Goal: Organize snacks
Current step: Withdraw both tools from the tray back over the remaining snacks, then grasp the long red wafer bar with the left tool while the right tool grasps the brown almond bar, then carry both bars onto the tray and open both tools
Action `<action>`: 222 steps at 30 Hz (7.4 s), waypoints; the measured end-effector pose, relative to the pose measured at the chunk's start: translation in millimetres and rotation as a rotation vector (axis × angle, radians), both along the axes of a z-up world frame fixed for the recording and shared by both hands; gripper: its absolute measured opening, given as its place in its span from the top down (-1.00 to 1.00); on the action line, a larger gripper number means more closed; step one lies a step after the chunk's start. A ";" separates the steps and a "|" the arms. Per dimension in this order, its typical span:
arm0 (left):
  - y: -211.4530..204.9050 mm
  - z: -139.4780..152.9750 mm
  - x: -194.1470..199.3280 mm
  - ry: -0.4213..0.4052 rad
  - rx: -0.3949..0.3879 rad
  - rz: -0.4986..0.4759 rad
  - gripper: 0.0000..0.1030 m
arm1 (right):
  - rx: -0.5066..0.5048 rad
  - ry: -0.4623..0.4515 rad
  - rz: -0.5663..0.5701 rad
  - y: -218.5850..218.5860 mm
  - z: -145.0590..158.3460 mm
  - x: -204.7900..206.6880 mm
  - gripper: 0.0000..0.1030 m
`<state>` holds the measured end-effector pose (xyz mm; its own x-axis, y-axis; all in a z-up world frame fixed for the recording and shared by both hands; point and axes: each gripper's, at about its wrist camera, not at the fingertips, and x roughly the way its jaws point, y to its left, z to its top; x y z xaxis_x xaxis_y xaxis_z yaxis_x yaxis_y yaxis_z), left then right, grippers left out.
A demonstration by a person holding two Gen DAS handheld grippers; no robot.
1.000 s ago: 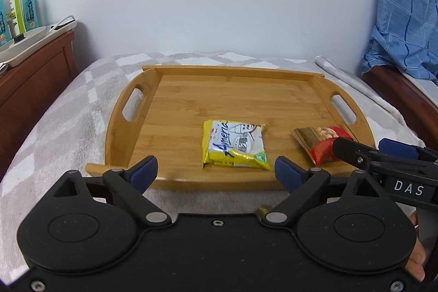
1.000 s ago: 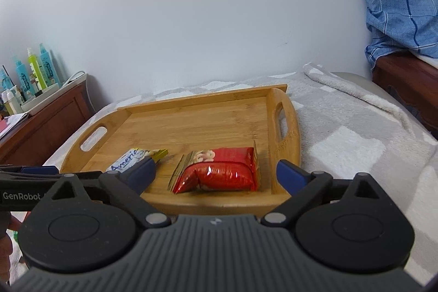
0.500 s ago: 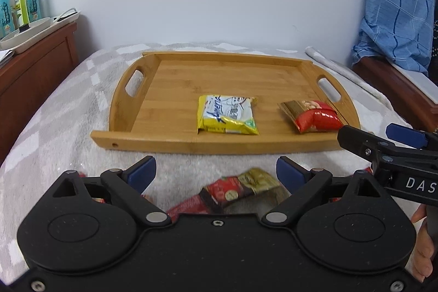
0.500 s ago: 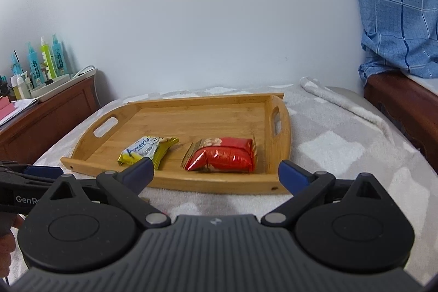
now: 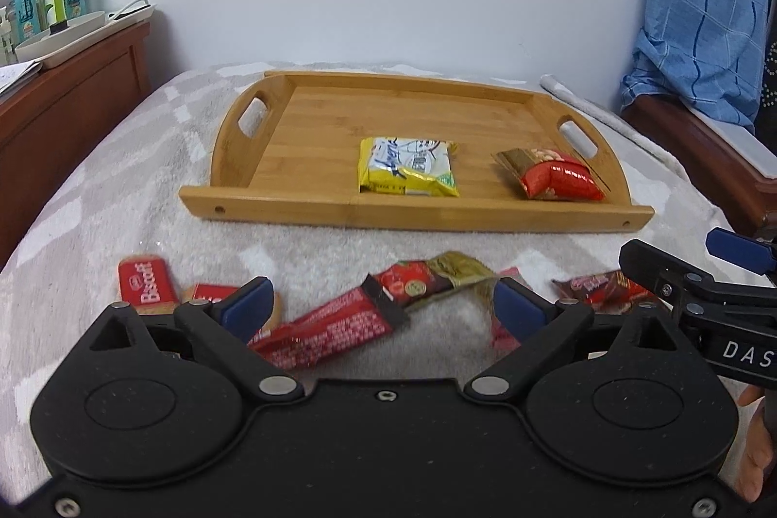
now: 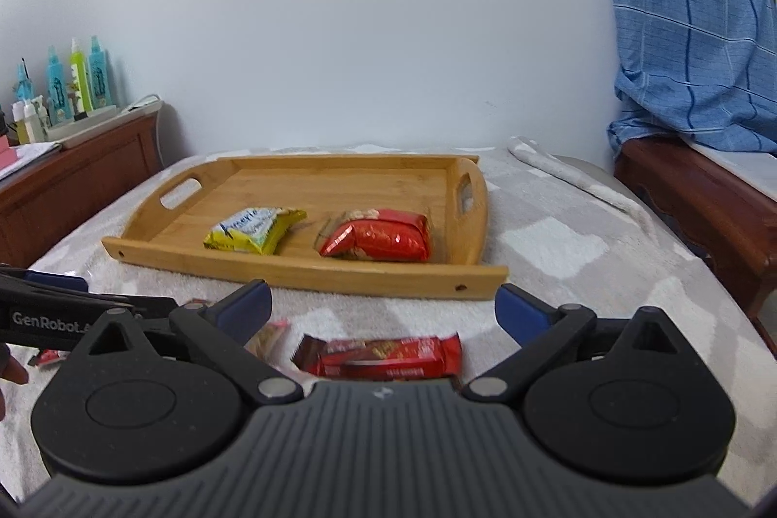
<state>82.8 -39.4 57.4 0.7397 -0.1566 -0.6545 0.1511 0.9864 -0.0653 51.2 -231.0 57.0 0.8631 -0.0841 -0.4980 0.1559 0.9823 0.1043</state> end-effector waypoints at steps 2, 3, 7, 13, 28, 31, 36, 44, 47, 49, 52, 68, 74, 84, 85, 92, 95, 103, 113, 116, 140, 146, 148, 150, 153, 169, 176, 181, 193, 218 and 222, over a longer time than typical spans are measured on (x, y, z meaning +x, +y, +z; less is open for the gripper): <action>1.0 -2.2 -3.1 0.003 0.002 -0.004 -0.89 | 0.000 0.010 -0.011 0.0 -2.4 -3.0 -1.00; 0.9 -3.6 -4.7 0.006 0.003 -0.004 -0.89 | 0.001 0.016 -0.018 0.2 -3.6 -4.3 -1.00; 3.5 -9.0 -8.6 0.016 0.009 -0.003 -0.89 | 0.017 0.042 -0.043 -1.1 -8.7 -10.4 -1.00; 10.5 -13.5 -11.3 0.023 -0.011 0.004 -0.87 | 0.004 0.084 -0.067 3.5 -15.9 -18.0 -1.00; 21.5 -20.4 -2.9 0.002 -0.018 -0.006 -0.29 | -0.044 0.123 -0.111 12.4 -25.0 -20.2 -0.94; 22.7 -21.1 -3.2 -0.004 -0.019 -0.010 -0.13 | -0.122 0.092 -0.144 16.5 -21.5 -23.0 -0.86; 20.9 -22.1 -5.1 0.022 -0.028 -0.049 0.09 | -0.123 0.107 -0.155 15.0 -22.6 -20.9 -0.67; 14.4 -21.1 -29.5 0.011 -0.022 -0.074 -0.04 | -0.097 0.160 -0.151 13.2 -29.8 -18.3 -0.54; 13.4 -18.8 -45.0 -0.051 0.026 -0.058 -0.46 | -0.088 0.179 -0.147 13.4 -32.5 -16.5 -0.54; 14.1 -19.2 -51.0 -0.064 0.057 -0.053 -0.48 | -0.075 0.189 -0.145 12.2 -33.8 -15.9 -0.54; 19.1 -23.8 -53.6 -0.058 0.078 -0.012 -0.55 | -0.056 0.196 -0.143 11.0 -34.9 -15.4 -0.54; 35.1 -37.5 -47.2 -0.036 0.119 0.115 -0.88 | -0.032 0.207 -0.140 9.2 -37.1 -13.7 -0.54; 37.5 -38.1 -50.1 0.058 -0.032 0.014 -0.47 | -0.024 0.208 -0.140 8.8 -37.4 -13.5 -0.54; 41.4 -25.3 -53.1 0.071 -0.191 0.034 -0.41 | -0.021 0.208 -0.141 8.9 -37.8 -13.6 -0.54; 43.0 -23.3 -50.4 0.069 -0.210 0.063 -0.55 | -0.022 0.208 -0.140 8.8 -37.9 -13.4 -0.54; 42.5 -29.6 -25.4 0.104 -0.220 0.296 -0.43 | -0.031 0.205 -0.134 10.4 -38.1 -13.1 -0.54; 34.6 -29.5 -22.5 0.077 -0.158 0.300 0.25 | -0.024 0.205 -0.133 10.2 -38.2 -13.1 -0.48; 23.8 -27.7 -26.2 0.062 -0.151 0.179 0.49 | 0.005 0.205 -0.117 10.2 -37.3 -13.6 -0.11; 9.3 -32.8 -37.8 0.094 -0.138 0.139 0.11 | 0.043 0.190 -0.122 6.8 -36.6 -15.2 -0.25; 11.4 -33.2 -41.4 0.104 -0.168 0.162 0.13 | 0.029 0.175 -0.126 8.4 -36.0 -15.6 -0.38; 3.3 -21.2 -42.5 0.083 -0.122 0.119 0.63 | -0.017 0.210 -0.110 10.9 -33.7 -19.7 -0.34; 5.1 -21.0 -40.5 0.083 -0.116 0.121 0.63 | -0.065 0.207 -0.122 15.7 -39.5 -7.1 -0.48; 5.1 -20.2 -39.9 0.080 -0.110 0.117 0.63 | -0.054 0.226 -0.109 15.1 -42.4 -2.3 -0.43; 5.2 -18.9 -39.5 0.075 -0.107 0.114 0.63 | -0.032 0.225 -0.093 15.6 -41.6 -2.7 0.05; 5.1 -15.8 -37.5 0.067 -0.100 0.107 0.63 | 0.009 0.214 -0.078 14.8 -37.2 -8.2 0.09; 7.8 26.7 7.0 0.003 -0.046 0.076 0.63 | 0.124 0.084 -0.092 -17.3 12.1 -1.4 0.09; 9.2 51.9 62.6 -0.020 -0.017 0.056 0.63 | 0.172 0.053 -0.078 -40.6 35.4 53.5 0.09; 11.9 56.4 109.2 -0.001 -0.021 0.038 0.63 | 0.218 0.060 -0.076 -54.8 37.4 101.3 0.09; 14.1 22.2 192.8 0.022 0.061 0.011 0.63 | 0.300 0.153 -0.066 -78.0 -4.8 184.4 0.09; -23.2 -20.5 200.1 0.055 0.111 -0.045 0.62 | 0.197 0.213 -0.044 -62.7 -34.5 209.1 0.08; -27.2 -18.5 198.6 0.070 0.098 -0.051 0.62 | 0.163 0.231 -0.060 -58.3 -35.1 210.4 0.08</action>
